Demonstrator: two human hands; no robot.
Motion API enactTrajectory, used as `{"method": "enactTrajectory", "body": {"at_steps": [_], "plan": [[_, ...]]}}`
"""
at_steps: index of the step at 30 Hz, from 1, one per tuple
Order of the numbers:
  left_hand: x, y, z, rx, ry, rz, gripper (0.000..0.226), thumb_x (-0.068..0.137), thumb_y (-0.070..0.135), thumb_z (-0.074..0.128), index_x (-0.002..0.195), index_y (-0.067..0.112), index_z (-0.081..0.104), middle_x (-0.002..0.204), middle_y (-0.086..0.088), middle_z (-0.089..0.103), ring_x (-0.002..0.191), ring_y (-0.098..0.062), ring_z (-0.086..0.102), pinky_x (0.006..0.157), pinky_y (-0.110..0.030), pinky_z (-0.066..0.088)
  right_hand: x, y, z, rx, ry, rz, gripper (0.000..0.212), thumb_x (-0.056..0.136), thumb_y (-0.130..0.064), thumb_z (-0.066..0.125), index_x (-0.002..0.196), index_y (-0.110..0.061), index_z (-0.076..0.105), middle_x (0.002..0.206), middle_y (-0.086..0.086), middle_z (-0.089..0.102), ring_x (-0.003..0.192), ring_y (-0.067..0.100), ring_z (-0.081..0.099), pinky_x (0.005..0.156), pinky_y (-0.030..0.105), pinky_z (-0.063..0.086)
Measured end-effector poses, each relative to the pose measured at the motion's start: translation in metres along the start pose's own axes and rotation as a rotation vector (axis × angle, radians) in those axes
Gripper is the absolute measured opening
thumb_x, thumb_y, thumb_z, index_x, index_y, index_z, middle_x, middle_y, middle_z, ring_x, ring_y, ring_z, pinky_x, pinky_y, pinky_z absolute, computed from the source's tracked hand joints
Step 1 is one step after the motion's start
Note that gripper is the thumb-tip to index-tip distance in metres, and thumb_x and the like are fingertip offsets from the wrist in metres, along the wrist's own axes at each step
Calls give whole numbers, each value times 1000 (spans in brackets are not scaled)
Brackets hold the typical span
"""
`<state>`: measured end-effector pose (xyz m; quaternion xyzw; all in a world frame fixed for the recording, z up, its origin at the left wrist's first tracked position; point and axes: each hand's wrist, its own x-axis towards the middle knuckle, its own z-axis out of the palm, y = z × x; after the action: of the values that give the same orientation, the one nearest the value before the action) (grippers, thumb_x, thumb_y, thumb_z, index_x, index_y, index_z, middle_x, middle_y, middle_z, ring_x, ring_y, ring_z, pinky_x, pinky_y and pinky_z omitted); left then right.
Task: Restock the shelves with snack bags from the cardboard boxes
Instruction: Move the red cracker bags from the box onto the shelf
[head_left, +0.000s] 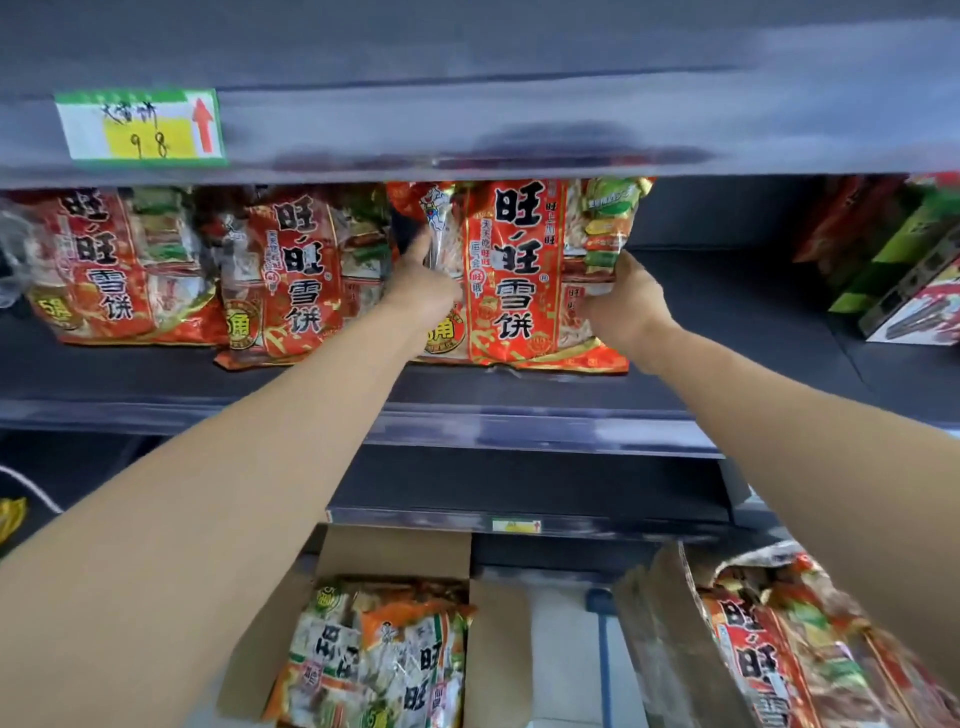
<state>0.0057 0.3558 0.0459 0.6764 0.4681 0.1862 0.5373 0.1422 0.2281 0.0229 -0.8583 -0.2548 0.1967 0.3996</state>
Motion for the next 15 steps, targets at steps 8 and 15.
{"method": "enactTrajectory", "body": {"at_steps": [8, 15], "plan": [[64, -18, 17, 18, 66, 119, 81, 86, -11, 49, 148, 37, 27, 146, -6, 44, 61, -4, 52, 42, -14, 42, 49, 7, 27, -63, 165, -65, 43, 84, -16, 55, 126, -19, 46, 120, 10, 59, 114, 31, 52, 106, 44, 38], [97, -3, 29, -117, 150, 258, 57, 87, -9, 50, 137, 18, 47, 94, 10, 57, 78, -5, 57, 55, -9, 44, 81, -2, 34, 64, 289, -169, 48, 87, -18, 54, 132, -26, 41, 120, 0, 56, 116, 25, 46, 97, 34, 42]]}}
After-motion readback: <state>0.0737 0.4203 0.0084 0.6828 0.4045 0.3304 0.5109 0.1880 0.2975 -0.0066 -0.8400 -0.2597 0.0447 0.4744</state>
